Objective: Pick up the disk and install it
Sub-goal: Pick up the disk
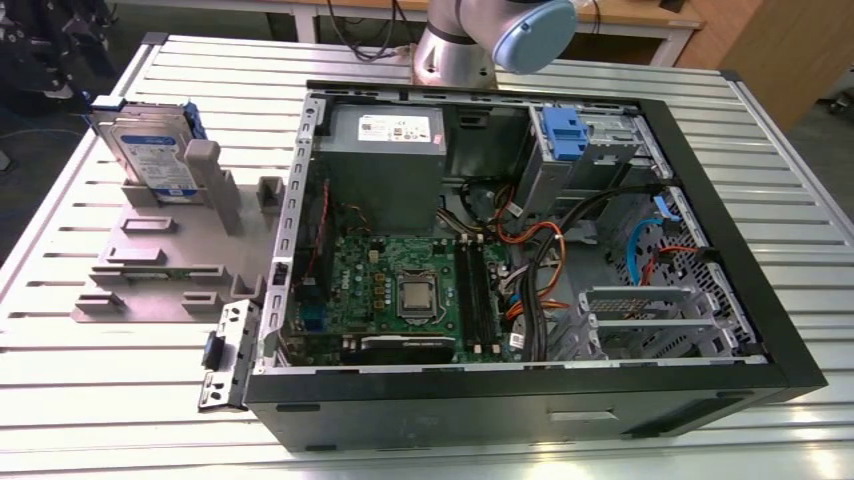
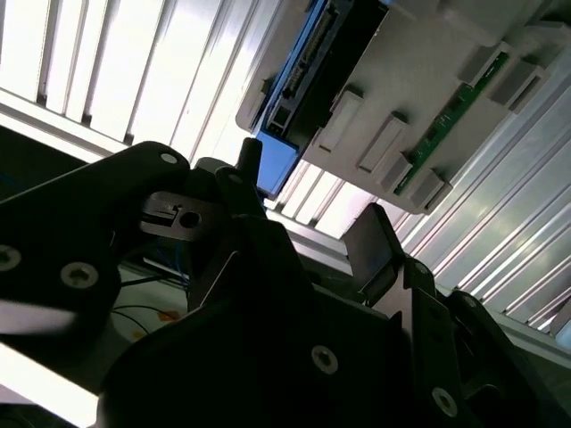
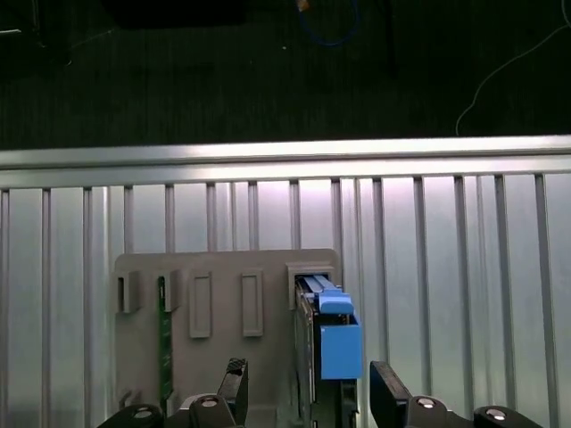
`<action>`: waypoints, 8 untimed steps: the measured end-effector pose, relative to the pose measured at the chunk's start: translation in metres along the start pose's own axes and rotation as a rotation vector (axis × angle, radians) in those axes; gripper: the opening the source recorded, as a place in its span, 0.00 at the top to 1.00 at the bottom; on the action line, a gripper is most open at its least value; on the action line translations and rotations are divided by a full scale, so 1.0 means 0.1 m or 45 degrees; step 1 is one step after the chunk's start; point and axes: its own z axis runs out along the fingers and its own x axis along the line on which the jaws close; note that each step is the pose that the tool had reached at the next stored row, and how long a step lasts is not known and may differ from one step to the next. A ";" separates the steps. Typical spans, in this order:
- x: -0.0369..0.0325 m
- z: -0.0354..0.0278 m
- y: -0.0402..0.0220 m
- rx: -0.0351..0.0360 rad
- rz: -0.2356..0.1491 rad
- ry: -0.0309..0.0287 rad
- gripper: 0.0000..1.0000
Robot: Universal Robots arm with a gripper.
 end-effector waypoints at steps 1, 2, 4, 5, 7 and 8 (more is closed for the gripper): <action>-0.003 0.009 0.000 0.0002 0.000 0.0000 0.35; -0.006 0.018 0.000 0.0002 -0.001 0.0000 0.35; -0.013 0.034 0.000 0.0001 -0.001 0.0000 0.35; -0.016 0.042 0.000 0.0002 -0.001 -0.0001 0.35; -0.023 0.058 0.000 0.0002 -0.002 -0.0001 0.35; -0.027 0.067 -0.001 0.0002 -0.002 -0.0001 0.35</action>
